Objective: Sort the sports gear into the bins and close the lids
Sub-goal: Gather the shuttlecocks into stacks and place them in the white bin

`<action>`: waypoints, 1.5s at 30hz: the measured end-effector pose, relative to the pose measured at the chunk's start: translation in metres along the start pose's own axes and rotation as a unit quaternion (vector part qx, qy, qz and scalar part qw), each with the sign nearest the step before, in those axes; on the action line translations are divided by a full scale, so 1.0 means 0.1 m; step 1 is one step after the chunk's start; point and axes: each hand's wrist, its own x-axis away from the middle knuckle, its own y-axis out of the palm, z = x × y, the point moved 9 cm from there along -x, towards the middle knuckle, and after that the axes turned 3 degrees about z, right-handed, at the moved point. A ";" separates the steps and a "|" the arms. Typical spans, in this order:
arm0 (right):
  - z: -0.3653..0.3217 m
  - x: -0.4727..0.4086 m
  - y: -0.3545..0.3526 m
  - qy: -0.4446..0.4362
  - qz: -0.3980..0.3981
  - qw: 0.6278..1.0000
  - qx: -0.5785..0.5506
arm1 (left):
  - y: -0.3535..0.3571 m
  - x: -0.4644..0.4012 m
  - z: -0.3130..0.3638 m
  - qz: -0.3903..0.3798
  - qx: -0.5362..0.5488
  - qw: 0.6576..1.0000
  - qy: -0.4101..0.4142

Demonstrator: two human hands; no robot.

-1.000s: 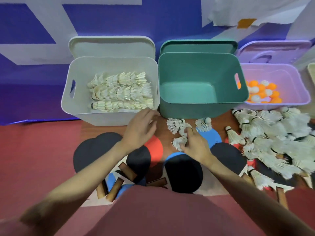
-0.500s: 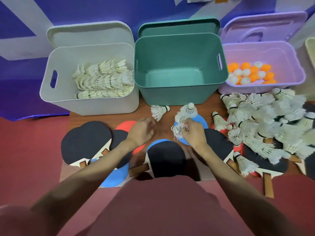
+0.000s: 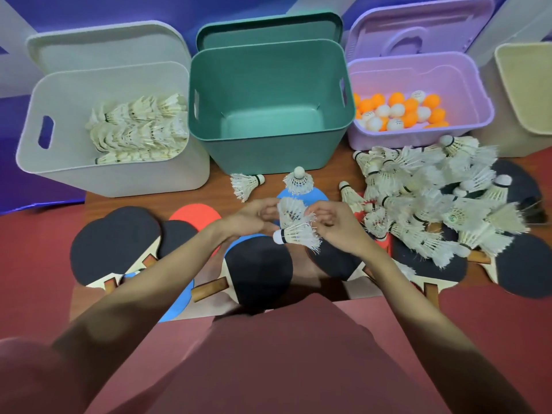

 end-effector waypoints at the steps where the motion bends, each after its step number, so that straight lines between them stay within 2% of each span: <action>1: -0.02 0.01 -0.01 -0.006 -0.004 1.000 -0.005 | 0.04 0.02 0.02 -0.013 0.012 1.000 0.002; 4: -0.05 -0.01 -0.06 -0.016 -0.016 1.000 -0.017 | 0.11 0.06 0.05 -0.008 0.045 0.999 0.007; 6: -0.04 -0.04 -0.13 -0.007 -0.011 1.000 -0.024 | 0.06 0.07 0.05 0.029 0.050 0.998 0.012; 9: -0.05 -0.12 -0.35 0.000 0.055 0.997 -0.056 | -0.11 0.09 0.01 0.104 0.007 0.994 0.033; 12: -0.10 -0.20 -0.51 -0.006 0.112 0.992 -0.059 | -0.19 0.14 -0.03 0.146 -0.036 0.988 0.045; 17: -0.20 -0.26 -0.30 -0.012 0.098 0.995 -0.016 | -0.12 0.18 0.00 0.164 -0.049 0.984 0.053; 23: -0.19 -0.31 0.11 0.015 0.074 0.997 0.031 | -0.01 0.20 0.19 0.193 -0.023 0.976 0.103; 27: -0.15 -0.42 0.17 0.027 0.052 0.998 -0.033 | -0.08 0.26 0.16 0.260 0.006 0.963 0.075; 29: -0.15 -0.54 0.06 -0.013 0.094 0.995 0.018 | -0.15 0.30 0.07 0.289 0.033 0.956 0.050; 30: -0.17 -0.60 0.00 -0.056 0.116 0.987 0.100 | -0.18 0.33 0.02 0.300 0.044 0.952 0.040; 32: -0.28 -0.72 0.04 -0.157 0.113 0.931 0.311 | -0.24 0.37 -0.05 0.317 0.063 0.946 0.025; 34: -0.21 -0.87 0.22 -0.202 0.028 0.872 0.445 | -0.25 0.42 -0.05 0.329 0.070 0.942 0.018; 36: -0.11 -0.94 0.36 -0.169 -0.066 0.828 0.530 | -0.25 0.46 -0.06 0.334 0.075 0.939 0.019; 38: -0.04 -0.97 0.38 -0.136 -0.095 0.794 0.584 | -0.25 0.51 -0.04 0.336 0.078 0.938 0.023; 40: -0.06 -0.96 0.36 -0.143 -0.078 0.778 0.606 | -0.26 0.55 -0.06 0.340 0.078 0.937 0.023; 45: -0.09 -0.96 0.25 -0.128 -0.048 0.783 0.607 | -0.33 0.68 -0.06 0.340 0.077 0.937 0.034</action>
